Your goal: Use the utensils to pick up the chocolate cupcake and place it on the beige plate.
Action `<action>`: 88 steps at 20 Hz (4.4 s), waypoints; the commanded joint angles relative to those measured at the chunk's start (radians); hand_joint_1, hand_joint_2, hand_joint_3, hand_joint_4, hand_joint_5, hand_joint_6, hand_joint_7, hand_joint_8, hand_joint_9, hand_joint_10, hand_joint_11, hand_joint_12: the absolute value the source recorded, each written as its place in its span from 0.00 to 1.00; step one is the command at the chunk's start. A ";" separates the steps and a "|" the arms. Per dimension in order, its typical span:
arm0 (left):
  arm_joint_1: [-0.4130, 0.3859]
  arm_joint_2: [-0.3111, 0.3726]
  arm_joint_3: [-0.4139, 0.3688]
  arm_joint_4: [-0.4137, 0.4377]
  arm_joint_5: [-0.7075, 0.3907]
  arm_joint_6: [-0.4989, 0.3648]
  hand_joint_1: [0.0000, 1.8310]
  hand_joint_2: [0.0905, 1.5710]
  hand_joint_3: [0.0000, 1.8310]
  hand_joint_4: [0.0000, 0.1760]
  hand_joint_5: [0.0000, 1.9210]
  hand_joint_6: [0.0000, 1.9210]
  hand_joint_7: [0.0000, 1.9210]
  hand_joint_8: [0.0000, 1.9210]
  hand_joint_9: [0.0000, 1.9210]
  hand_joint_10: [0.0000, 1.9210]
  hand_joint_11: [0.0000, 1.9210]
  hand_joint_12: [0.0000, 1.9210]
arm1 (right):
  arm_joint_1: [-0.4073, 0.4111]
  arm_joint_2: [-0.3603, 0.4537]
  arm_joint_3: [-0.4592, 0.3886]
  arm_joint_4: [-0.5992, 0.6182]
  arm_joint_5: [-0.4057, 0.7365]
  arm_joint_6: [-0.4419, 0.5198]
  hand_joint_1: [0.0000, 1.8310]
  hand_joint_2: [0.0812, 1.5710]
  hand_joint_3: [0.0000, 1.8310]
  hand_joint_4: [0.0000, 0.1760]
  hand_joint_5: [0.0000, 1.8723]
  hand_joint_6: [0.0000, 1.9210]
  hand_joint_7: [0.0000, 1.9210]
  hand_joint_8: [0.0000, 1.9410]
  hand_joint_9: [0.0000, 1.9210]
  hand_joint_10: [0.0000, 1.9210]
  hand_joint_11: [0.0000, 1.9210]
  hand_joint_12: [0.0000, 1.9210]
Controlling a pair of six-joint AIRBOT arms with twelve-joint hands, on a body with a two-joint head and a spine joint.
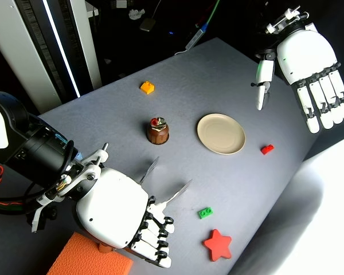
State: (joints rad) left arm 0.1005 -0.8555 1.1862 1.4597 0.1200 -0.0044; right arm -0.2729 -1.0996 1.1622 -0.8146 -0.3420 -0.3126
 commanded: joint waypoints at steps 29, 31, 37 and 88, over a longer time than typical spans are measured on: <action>-0.014 0.015 -0.003 0.028 0.007 0.004 0.00 0.76 0.00 0.00 0.04 0.00 0.02 0.00 0.01 0.00 0.00 0.01 | 0.010 0.007 0.001 -0.006 0.017 -0.054 0.57 0.66 0.00 0.00 0.46 0.01 0.47 0.01 0.27 0.00 0.00 0.35; -0.014 0.015 -0.003 0.028 0.007 0.004 0.00 0.76 0.00 0.00 0.04 0.00 0.01 0.00 0.01 0.00 0.00 0.01 | 0.013 0.009 -0.001 -0.006 0.018 -0.059 0.58 0.68 0.01 0.12 0.51 0.41 0.46 0.01 0.26 0.01 0.00 0.41; -0.015 0.014 0.001 0.028 0.007 0.004 0.00 0.76 0.00 0.00 0.05 0.00 0.02 0.00 0.02 0.00 0.01 0.02 | 0.031 0.019 -0.011 -0.006 0.020 -0.065 0.57 0.71 0.00 0.35 0.49 0.57 0.50 0.01 0.27 0.00 0.00 0.45; -0.018 0.019 -0.005 0.028 0.007 0.004 0.00 0.76 0.00 0.00 0.05 0.00 0.03 0.00 0.02 0.00 0.01 0.01 | 0.099 0.102 -0.138 -0.006 0.058 -0.083 0.50 0.67 0.00 0.00 0.44 0.01 0.44 0.00 0.25 0.00 0.00 0.48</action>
State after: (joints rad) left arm 0.0994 -0.8509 1.1809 1.4631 0.1184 -0.0040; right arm -0.1886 -1.0061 1.0237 -0.7967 -0.3340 -0.3943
